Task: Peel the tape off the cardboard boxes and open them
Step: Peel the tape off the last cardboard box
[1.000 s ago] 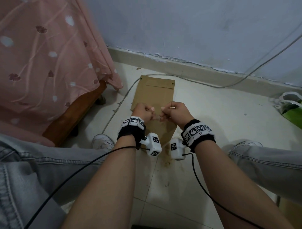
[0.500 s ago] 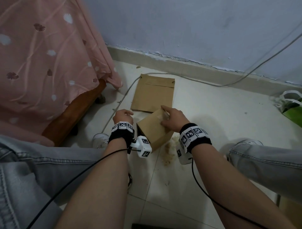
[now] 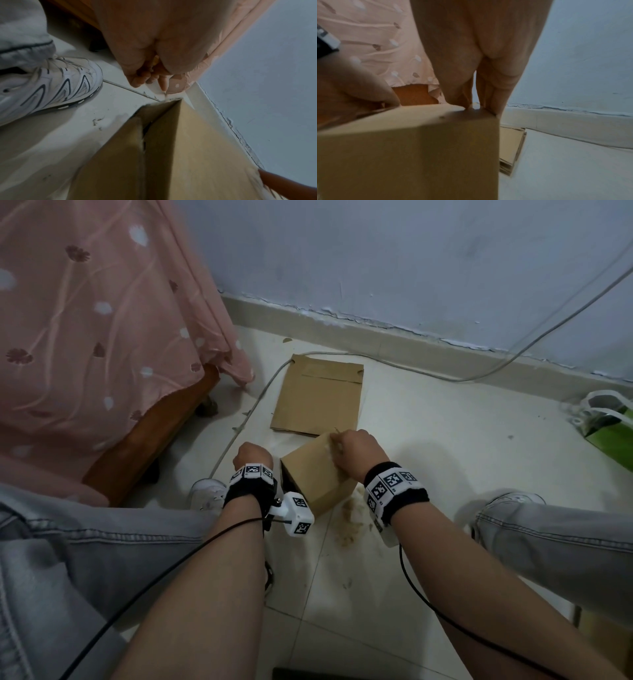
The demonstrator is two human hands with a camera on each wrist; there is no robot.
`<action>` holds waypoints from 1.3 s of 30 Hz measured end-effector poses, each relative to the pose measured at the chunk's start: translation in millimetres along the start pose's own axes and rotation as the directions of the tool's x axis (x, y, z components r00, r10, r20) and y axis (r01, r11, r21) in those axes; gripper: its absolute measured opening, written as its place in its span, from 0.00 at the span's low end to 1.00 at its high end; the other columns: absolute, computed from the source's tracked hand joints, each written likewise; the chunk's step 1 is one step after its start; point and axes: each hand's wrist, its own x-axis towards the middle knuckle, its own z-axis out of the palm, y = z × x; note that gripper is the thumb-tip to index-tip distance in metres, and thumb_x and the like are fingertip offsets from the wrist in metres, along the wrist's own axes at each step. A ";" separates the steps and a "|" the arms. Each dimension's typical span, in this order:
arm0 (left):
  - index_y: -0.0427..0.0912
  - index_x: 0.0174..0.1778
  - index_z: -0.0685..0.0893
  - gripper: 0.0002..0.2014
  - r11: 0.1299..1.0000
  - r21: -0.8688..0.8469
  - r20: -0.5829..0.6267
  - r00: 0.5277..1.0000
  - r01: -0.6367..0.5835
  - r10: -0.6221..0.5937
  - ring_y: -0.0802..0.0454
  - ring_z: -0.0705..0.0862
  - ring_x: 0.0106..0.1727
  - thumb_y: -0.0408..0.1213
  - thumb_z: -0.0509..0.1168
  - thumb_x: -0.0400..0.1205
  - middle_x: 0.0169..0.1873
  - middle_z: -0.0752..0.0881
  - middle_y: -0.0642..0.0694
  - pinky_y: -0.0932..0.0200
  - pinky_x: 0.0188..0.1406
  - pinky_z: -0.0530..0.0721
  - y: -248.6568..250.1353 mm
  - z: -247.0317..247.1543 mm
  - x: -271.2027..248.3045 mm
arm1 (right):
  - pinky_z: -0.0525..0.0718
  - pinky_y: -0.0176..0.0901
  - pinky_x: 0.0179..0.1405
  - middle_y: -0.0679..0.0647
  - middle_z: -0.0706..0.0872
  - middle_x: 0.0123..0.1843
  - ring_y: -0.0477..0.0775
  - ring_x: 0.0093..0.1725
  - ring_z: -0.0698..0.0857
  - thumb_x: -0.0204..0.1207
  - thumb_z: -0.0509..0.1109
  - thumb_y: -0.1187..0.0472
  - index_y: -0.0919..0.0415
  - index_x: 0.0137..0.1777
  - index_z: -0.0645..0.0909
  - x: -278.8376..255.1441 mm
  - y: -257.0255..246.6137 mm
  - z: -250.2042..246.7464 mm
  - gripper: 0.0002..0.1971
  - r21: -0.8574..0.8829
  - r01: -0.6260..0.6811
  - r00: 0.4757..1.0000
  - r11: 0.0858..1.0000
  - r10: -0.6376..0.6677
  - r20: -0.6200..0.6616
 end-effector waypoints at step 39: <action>0.38 0.42 0.93 0.03 0.978 -0.205 0.004 0.999 0.034 -0.034 0.42 0.88 0.50 0.31 0.75 0.76 0.45 0.92 0.39 0.60 0.46 0.82 6.1 -17.9 -26.8 | 0.75 0.43 0.44 0.59 0.85 0.52 0.60 0.51 0.83 0.79 0.68 0.53 0.60 0.59 0.79 -2.4 -8.8 8.6 0.14 0.044 -0.033 0.999 0.998 0.034 -0.015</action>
